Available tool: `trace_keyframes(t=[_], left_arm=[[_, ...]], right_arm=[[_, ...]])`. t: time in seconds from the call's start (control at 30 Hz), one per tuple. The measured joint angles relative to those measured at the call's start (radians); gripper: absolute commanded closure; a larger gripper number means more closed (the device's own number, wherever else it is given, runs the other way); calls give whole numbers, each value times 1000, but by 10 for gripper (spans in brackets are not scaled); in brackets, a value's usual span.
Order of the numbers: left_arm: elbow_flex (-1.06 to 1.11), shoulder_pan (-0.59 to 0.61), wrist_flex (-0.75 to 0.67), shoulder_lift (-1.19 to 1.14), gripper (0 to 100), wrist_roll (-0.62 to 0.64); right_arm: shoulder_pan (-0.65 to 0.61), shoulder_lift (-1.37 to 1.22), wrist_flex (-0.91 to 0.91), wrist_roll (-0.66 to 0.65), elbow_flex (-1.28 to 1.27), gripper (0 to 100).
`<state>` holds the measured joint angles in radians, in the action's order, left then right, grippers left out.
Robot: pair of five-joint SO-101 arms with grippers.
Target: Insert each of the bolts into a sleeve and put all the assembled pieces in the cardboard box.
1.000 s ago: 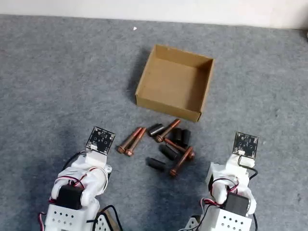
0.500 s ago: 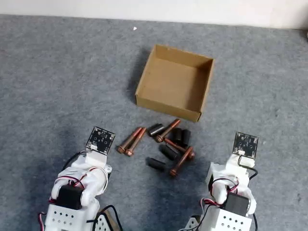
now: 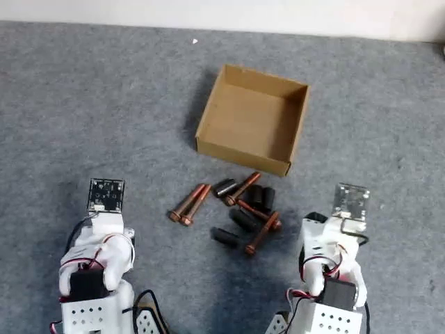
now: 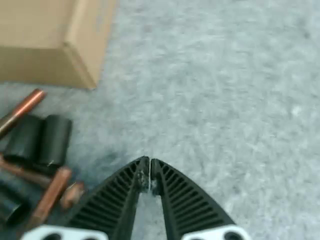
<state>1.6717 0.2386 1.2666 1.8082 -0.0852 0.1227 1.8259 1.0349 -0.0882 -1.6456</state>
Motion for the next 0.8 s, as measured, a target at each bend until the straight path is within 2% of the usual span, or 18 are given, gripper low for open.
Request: trace_keyframes(t=[0.13, 0.23, 0.33, 0.47, 0.57, 0.8], left_arm=[[0, 8, -20, 0, 989, 0], [0, 8, -20, 0, 989, 0], [0, 8, -20, 0, 989, 0], [0, 8, -20, 0, 989, 0], [0, 8, -20, 0, 989, 0], [0, 8, -20, 0, 989, 0]], right_arm=[[-87, 0, 74, 14, 127, 994], [-152, -23, 91, 78, 201, 994], [-249, -138, 94, 140, 258, 953], [-330, -390, 86, 258, 374, 857], [-342, -618, 32, 350, 459, 850], [-358, -1114, -163, 384, 612, 850]])
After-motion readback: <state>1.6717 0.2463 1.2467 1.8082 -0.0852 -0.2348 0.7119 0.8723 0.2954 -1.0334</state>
